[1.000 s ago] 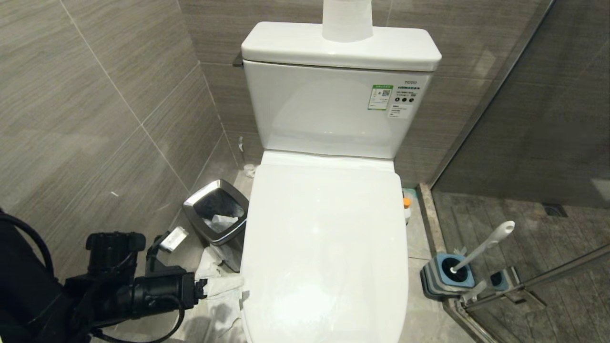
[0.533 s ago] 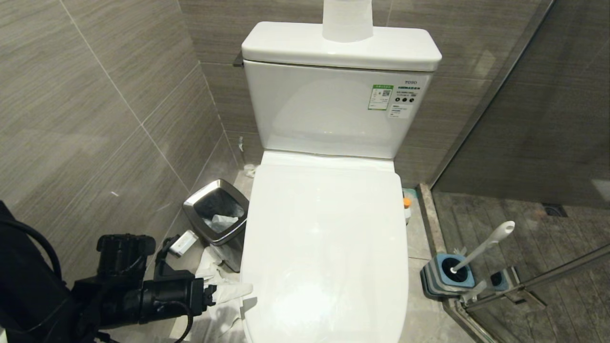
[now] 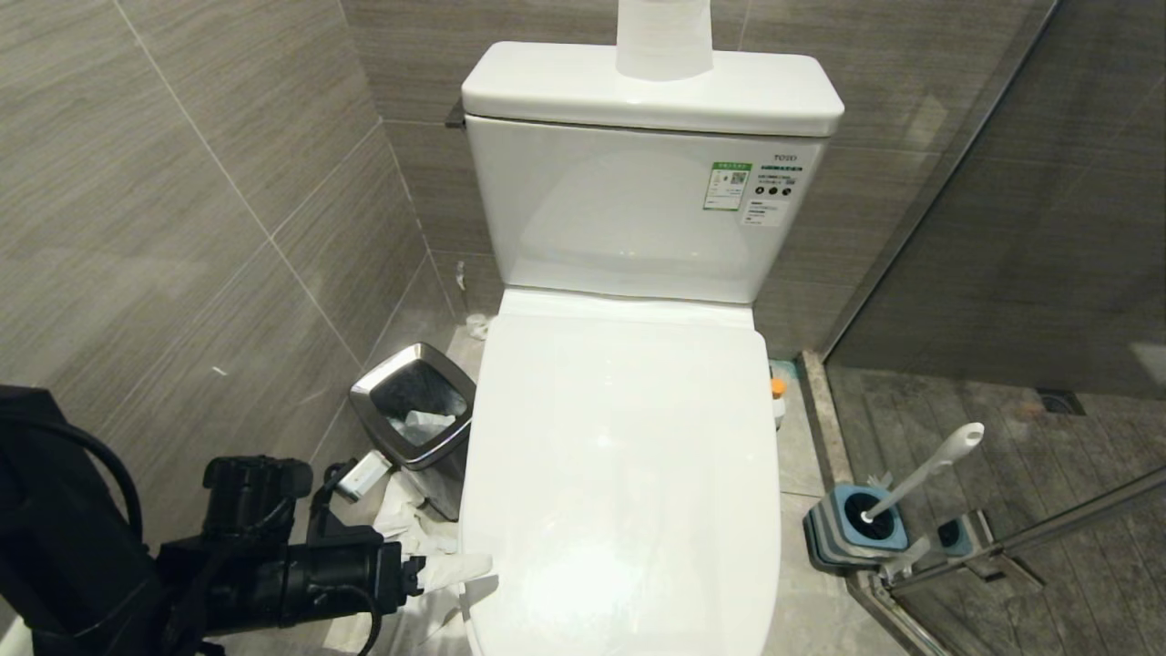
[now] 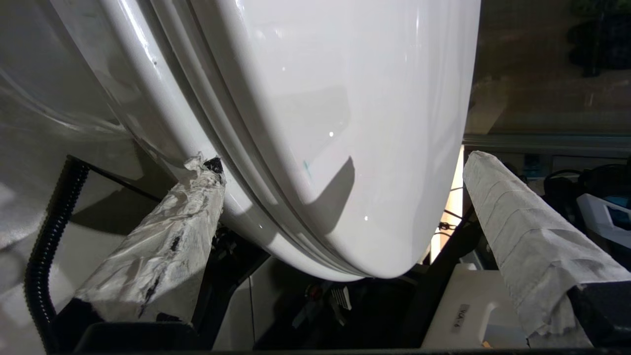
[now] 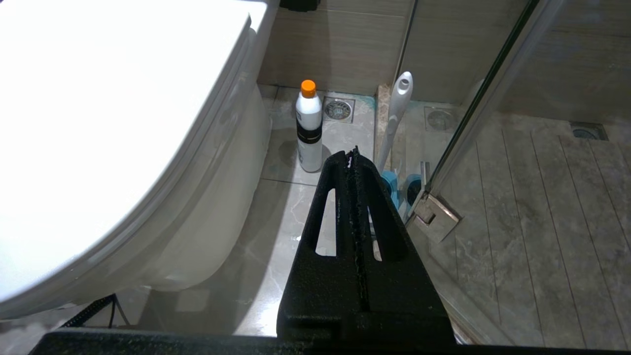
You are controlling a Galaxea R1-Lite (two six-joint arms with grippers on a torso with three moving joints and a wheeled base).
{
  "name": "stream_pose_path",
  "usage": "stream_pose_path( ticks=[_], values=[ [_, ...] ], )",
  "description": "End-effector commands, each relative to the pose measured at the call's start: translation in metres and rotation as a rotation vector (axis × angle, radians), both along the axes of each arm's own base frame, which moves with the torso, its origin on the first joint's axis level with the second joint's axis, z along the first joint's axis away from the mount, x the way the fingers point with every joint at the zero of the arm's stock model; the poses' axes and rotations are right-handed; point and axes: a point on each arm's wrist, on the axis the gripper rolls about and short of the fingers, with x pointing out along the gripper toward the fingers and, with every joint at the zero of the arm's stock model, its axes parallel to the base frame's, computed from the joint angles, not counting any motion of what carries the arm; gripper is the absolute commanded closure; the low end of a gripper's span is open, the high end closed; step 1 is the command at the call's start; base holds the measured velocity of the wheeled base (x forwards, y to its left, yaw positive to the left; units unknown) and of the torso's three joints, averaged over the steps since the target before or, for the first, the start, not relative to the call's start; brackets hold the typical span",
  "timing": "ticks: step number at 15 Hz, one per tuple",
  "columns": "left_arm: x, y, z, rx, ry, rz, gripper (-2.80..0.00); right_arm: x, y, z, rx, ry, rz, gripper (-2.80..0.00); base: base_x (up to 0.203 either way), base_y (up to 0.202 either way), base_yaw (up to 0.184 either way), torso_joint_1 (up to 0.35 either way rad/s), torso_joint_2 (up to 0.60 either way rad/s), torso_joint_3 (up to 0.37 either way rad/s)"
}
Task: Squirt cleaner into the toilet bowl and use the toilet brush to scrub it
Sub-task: Use the left hand to lift the toilet lid slightly
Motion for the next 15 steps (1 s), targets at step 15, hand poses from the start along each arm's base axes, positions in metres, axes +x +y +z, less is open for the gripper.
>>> stream_pose_path(
  ticks=[15],
  values=[
    [-0.014,-0.054,0.02,-0.191,0.077,-0.078,-2.8,0.002,0.0,-0.007,0.0,0.025,-0.001,0.0,0.0,0.0,0.0,0.0,0.0,0.0]
  ],
)
